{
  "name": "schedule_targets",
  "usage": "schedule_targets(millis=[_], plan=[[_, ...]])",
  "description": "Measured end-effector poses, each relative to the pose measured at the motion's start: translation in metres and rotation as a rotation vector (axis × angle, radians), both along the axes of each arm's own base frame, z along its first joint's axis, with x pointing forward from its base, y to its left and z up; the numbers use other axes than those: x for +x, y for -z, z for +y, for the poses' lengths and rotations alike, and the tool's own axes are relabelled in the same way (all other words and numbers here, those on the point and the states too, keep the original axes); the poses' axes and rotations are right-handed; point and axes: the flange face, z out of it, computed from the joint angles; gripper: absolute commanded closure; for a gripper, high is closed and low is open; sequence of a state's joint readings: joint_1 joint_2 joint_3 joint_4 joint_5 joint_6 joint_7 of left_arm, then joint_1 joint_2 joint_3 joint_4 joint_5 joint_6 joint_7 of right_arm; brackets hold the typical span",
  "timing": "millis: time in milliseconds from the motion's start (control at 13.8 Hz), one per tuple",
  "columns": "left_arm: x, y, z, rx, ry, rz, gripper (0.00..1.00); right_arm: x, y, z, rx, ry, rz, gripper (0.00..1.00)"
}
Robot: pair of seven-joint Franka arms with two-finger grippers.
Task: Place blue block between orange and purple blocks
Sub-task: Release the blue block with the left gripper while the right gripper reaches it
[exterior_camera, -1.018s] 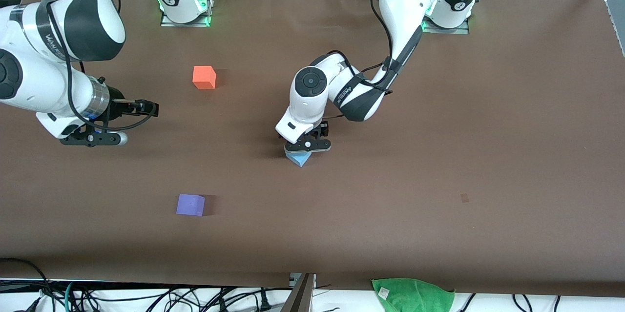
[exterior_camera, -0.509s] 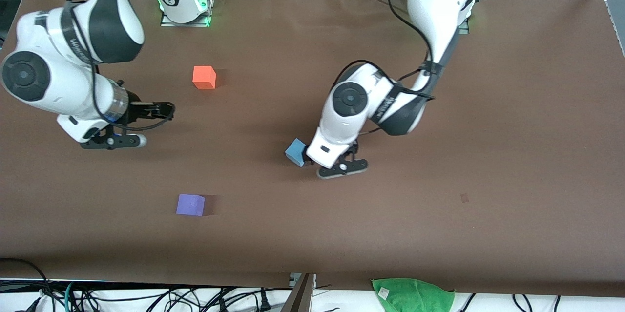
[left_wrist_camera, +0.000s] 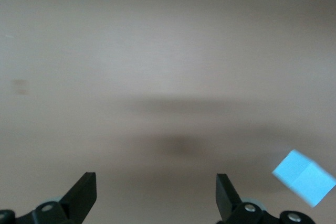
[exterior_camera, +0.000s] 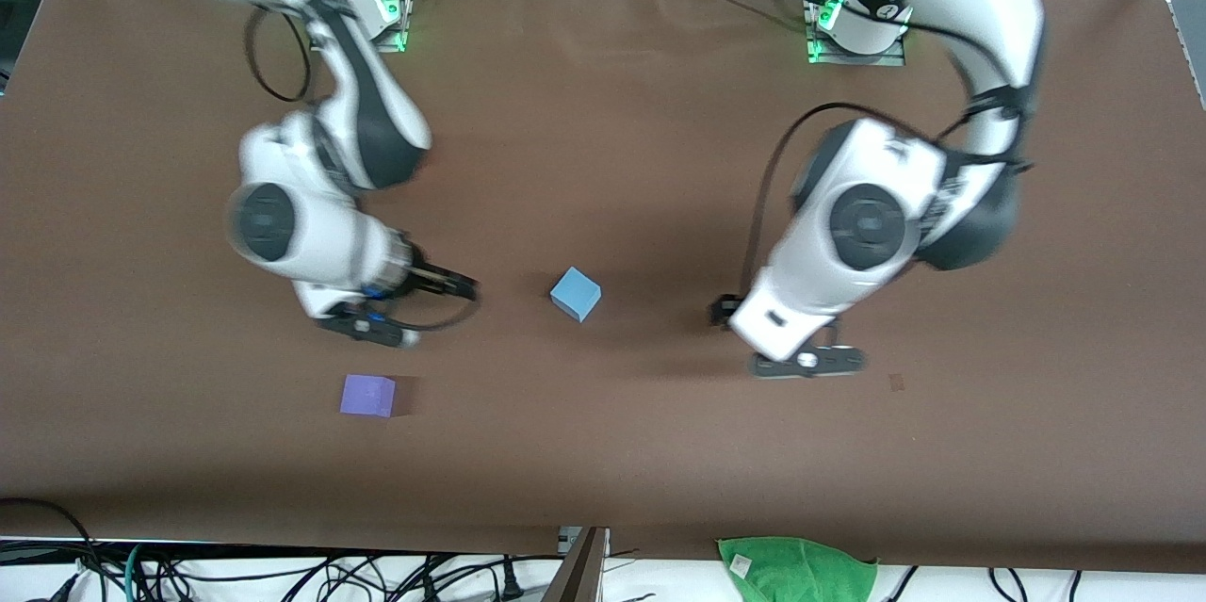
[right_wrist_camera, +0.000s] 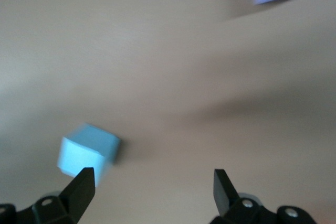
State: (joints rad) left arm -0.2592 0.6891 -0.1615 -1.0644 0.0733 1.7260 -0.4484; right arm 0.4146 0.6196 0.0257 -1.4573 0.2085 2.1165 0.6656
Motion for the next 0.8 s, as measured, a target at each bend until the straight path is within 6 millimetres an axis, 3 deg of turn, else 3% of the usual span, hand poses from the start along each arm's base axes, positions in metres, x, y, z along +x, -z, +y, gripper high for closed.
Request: schedule_targets(millis=[145,291,364,509,655,800], plan=[[0.002,-0.032,0.057,0.006,0.007,0.035,0.00,-0.015,0.052,0.071,0.019,0.120,-0.031,0.00],[0.001,-0.060,0.112,-0.021,0.017,0.064,0.00,-0.031,0.083,0.115,0.020,0.184,-0.026,0.00],[-0.001,-0.071,0.140,-0.028,0.030,0.078,0.00,-0.034,0.088,0.125,0.018,0.203,-0.024,0.00],[-0.009,-0.099,0.182,-0.034,0.052,0.081,0.00,-0.030,0.086,0.125,0.022,0.239,-0.028,0.00],[-0.026,-0.131,0.208,-0.030,0.058,0.080,0.00,-0.027,0.087,0.123,0.029,0.252,-0.043,0.00],[-0.049,-0.154,0.221,-0.018,0.058,0.085,0.00,-0.028,0.099,0.127,0.036,0.255,-0.055,0.00]])
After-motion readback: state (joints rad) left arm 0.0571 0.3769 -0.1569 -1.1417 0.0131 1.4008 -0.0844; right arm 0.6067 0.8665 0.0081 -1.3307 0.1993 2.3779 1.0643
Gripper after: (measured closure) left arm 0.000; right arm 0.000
